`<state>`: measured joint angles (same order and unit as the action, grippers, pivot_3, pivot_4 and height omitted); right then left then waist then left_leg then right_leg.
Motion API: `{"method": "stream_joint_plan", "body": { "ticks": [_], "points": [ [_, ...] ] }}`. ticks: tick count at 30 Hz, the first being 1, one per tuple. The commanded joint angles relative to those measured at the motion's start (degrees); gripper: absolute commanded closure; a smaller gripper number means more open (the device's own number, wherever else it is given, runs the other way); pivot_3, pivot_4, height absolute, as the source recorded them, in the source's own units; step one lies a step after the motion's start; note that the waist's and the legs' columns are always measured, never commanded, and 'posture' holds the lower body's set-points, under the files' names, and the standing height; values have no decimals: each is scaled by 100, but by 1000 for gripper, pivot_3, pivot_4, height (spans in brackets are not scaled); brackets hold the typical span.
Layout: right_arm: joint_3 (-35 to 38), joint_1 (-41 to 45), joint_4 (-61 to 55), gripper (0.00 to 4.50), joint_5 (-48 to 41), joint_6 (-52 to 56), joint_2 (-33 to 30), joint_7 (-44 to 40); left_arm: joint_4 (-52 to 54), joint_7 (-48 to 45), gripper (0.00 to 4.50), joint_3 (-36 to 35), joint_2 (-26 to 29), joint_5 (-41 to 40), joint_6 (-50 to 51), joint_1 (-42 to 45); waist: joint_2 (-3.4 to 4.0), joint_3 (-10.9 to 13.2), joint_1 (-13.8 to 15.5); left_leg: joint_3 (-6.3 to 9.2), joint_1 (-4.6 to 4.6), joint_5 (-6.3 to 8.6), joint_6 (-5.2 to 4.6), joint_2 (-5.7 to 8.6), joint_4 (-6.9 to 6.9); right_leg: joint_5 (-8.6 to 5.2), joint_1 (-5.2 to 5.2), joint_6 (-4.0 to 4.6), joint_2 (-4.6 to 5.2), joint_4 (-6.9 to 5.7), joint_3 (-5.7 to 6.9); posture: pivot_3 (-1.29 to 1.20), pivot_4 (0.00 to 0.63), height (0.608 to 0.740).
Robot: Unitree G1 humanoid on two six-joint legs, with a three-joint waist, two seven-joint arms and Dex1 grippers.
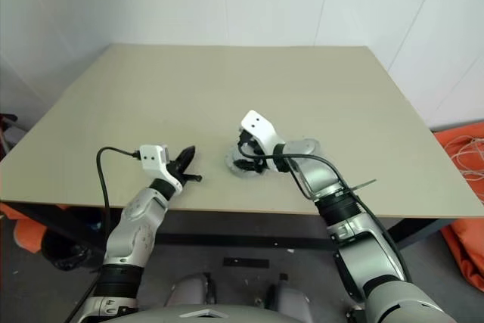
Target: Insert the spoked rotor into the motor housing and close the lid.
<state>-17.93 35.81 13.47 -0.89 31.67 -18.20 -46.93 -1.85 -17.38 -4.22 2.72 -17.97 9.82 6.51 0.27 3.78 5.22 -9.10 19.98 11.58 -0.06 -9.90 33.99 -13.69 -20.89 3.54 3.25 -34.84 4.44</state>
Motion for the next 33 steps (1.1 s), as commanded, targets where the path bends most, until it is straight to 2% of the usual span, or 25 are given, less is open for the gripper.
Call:
{"method": "stream_joint_plan", "body": {
  "ticks": [1, 33],
  "points": [
    [-56, -40, 21, 1358, 80, -18, -18, 67, 240, -35, 4500, 14, 5, -52, -35, 58, 0, 0, 1, 0, 0, 0, 0, 0, 0, 0, 0, 0, 0, 0, 0, 0, 0, 740],
    [-68, 105, 425, 1358, 68, -110, -126, -180, 262, -66, 4500, 23, 17, -63, -23, 44, 0, 0, 10, 0, -2, -1, 1, 1, -1, -2, 3, -3, 1, 0, 0, 0, 0, 740]
  ]
}}
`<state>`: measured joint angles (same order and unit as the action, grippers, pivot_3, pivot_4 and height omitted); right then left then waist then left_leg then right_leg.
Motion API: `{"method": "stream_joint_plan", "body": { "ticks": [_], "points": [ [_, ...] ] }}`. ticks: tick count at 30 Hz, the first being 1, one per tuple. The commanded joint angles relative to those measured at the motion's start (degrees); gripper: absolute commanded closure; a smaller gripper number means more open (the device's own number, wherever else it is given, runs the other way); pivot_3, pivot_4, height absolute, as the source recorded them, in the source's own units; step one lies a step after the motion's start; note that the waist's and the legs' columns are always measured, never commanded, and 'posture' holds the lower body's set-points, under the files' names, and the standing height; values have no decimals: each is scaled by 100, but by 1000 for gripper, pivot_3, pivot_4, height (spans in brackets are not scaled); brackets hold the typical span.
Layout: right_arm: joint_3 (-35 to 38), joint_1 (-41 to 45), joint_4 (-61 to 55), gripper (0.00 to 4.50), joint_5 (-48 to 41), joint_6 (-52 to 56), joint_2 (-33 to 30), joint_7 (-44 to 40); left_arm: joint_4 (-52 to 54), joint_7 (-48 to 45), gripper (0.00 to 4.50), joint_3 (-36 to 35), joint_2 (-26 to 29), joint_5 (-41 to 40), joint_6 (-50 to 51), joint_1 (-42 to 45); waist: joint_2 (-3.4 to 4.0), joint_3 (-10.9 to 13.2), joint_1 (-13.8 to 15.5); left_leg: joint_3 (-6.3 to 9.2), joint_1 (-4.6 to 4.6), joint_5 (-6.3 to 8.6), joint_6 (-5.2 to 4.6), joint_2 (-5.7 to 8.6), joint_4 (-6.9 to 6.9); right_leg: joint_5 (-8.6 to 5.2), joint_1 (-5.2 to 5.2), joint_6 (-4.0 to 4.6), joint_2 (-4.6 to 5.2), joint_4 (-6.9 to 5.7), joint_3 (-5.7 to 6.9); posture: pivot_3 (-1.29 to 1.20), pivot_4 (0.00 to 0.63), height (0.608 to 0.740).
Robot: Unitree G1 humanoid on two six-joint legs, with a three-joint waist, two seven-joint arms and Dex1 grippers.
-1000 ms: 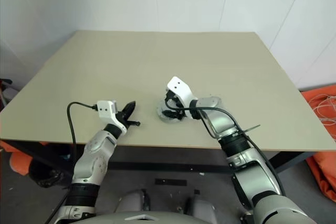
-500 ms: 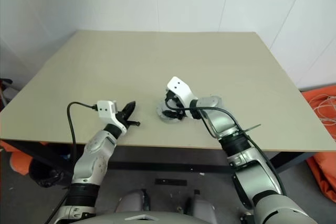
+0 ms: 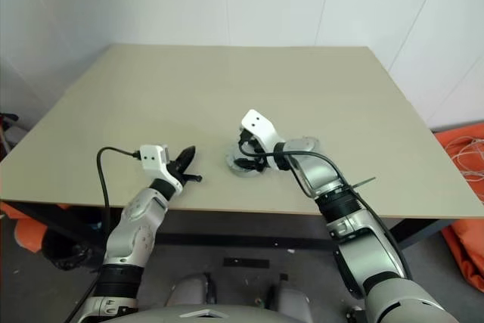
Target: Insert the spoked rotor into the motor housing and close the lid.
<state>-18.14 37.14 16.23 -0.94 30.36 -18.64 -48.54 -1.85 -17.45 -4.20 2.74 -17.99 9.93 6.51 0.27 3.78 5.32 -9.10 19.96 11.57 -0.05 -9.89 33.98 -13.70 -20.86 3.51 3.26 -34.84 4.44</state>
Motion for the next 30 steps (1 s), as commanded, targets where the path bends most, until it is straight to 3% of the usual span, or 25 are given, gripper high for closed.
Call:
{"method": "stream_joint_plan", "body": {
  "ticks": [1, 30],
  "points": [
    [-45, -31, 158, 1358, 75, 4, -88, -29, 263, -62, 4500, 22, 16, -62, -33, 43, 0, 0, 0, 0, 0, 0, 0, 0, 0, 0, 0, 0, 0, 0, 0, 0, 0, 740],
    [-173, -45, 356, 1358, 209, -256, -242, -117, 291, -120, 4500, 51, 7, -43, 1, -1, 0, 0, 11, 0, 1, 0, 0, 1, 0, -1, 2, -2, 1, 3, 0, 0, 0, 740]
  ]
}}
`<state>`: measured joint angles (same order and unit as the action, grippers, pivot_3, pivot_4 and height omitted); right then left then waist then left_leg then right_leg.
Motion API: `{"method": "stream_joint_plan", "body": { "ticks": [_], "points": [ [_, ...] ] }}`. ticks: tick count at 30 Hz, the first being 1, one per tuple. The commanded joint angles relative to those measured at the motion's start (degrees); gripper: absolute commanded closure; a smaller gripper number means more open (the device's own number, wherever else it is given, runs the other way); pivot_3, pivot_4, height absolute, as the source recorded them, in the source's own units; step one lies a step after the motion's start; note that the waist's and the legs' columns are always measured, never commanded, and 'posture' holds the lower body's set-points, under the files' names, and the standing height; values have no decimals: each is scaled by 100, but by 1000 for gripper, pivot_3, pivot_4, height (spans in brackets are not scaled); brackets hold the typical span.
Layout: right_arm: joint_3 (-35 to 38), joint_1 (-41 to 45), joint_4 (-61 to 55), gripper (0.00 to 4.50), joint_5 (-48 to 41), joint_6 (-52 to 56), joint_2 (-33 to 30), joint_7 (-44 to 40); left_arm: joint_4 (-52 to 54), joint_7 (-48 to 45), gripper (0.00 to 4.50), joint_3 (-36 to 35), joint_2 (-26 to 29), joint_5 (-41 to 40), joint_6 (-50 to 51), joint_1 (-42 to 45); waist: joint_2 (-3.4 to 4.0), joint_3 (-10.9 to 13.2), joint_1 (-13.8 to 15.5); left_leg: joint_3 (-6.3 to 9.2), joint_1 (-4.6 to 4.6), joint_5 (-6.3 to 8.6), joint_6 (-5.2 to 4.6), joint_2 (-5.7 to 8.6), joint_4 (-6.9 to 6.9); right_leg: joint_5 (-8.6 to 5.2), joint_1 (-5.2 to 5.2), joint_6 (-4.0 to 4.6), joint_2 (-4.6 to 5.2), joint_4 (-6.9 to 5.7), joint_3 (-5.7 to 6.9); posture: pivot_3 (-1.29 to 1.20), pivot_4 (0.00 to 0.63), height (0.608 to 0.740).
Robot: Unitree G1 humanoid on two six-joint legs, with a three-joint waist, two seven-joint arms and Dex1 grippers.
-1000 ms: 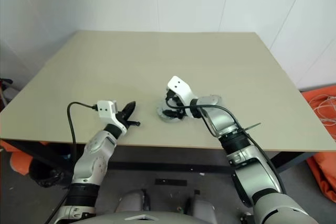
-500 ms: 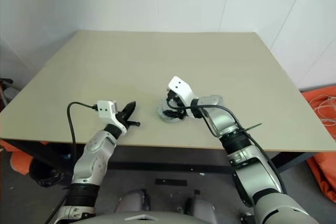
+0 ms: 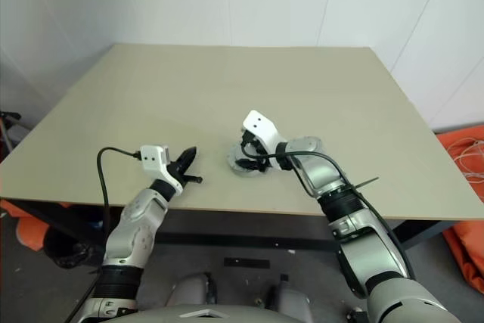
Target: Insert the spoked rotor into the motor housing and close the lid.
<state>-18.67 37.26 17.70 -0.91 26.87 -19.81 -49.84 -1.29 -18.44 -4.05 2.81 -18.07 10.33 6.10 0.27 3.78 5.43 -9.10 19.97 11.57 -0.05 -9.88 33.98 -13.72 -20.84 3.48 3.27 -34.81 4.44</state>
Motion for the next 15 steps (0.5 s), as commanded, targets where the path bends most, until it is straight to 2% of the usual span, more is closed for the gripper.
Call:
{"method": "stream_joint_plan", "body": {
  "ticks": [1, 15],
  "points": [
    [-127, -53, 214, 1358, 210, 93, -130, 5, 231, -21, 4500, 35, 0, -35, -39, 42, 0, 0, -1, 0, 0, 0, 0, 0, 0, 0, 0, 0, 0, 0, 0, 0, 0, 740],
    [-75, 14, 240, 1358, 112, 390, -129, -81, 207, -14, 4500, 19, 2, -41, -32, 66, 1, 0, 4, 0, 0, 0, 0, 0, -1, 0, 0, 0, 0, 1, 0, 0, 0, 740]
  ]
}}
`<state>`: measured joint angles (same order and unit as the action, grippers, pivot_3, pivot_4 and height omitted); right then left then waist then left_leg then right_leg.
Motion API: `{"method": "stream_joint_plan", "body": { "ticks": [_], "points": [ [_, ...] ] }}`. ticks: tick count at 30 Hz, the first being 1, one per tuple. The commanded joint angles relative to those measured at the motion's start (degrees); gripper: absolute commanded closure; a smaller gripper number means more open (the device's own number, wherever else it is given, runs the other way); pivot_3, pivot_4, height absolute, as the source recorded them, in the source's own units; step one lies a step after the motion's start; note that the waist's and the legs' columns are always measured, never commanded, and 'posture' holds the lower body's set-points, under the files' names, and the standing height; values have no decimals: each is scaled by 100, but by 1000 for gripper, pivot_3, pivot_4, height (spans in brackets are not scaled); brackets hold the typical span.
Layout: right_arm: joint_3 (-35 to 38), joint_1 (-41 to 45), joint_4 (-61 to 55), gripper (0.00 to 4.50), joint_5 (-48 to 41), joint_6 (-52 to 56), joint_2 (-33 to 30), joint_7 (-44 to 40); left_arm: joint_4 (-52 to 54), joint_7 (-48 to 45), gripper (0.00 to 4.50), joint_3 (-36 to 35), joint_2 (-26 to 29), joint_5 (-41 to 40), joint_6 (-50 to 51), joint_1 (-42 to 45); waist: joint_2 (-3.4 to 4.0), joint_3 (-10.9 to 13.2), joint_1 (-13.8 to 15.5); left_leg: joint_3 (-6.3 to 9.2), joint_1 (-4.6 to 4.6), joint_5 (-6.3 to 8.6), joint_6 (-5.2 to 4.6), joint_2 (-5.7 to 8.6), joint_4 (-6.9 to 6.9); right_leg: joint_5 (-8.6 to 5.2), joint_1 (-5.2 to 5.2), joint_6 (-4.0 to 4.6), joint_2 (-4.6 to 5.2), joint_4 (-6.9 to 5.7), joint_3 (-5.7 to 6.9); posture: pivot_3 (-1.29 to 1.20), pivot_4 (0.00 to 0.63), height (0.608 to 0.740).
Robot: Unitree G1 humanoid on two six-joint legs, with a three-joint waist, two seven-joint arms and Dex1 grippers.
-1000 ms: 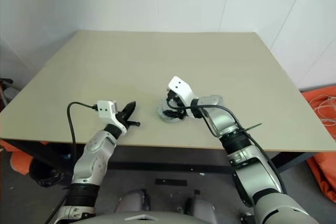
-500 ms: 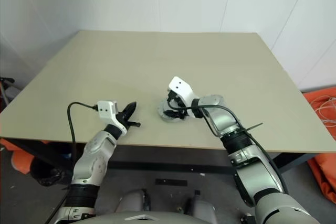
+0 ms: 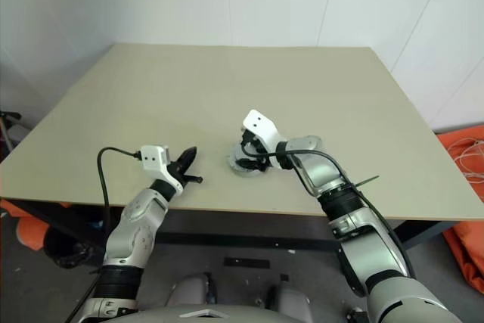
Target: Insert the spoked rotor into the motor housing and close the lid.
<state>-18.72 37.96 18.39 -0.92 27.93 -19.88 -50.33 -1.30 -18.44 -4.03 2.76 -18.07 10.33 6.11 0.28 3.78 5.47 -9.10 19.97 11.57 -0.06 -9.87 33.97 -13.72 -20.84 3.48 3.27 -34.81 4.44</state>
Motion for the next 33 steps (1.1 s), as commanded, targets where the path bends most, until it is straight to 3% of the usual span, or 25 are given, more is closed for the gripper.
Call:
{"method": "stream_joint_plan", "body": {
  "ticks": [1, 13, 33],
  "points": [
    [-40, -53, 155, 1358, 78, 343, -103, -31, 205, -17, 4500, 13, 11, -43, -30, 69, 0, 0, 2, 0, 0, 0, 0, 0, 0, 0, 0, 0, 0, 0, 0, 0, 0, 740],
    [314, -27, 143, 1358, -254, 843, 5, 111, 237, -33, 4500, 17, 29, -47, 10, 60, 1, -1, 8, 0, 0, 0, 0, 1, 1, -1, 6, -1, 1, 4, -1, 0, 0, 740],
    [-2, -235, -84, 1358, 47, 255, -25, 415, 226, -24, 4500, -56, 24, -156, 101, 211, 1, -1, -4, 0, 0, -1, 1, 0, -3, -1, 2, -2, 0, 5, -1, 0, 0, 740]
  ]
}}
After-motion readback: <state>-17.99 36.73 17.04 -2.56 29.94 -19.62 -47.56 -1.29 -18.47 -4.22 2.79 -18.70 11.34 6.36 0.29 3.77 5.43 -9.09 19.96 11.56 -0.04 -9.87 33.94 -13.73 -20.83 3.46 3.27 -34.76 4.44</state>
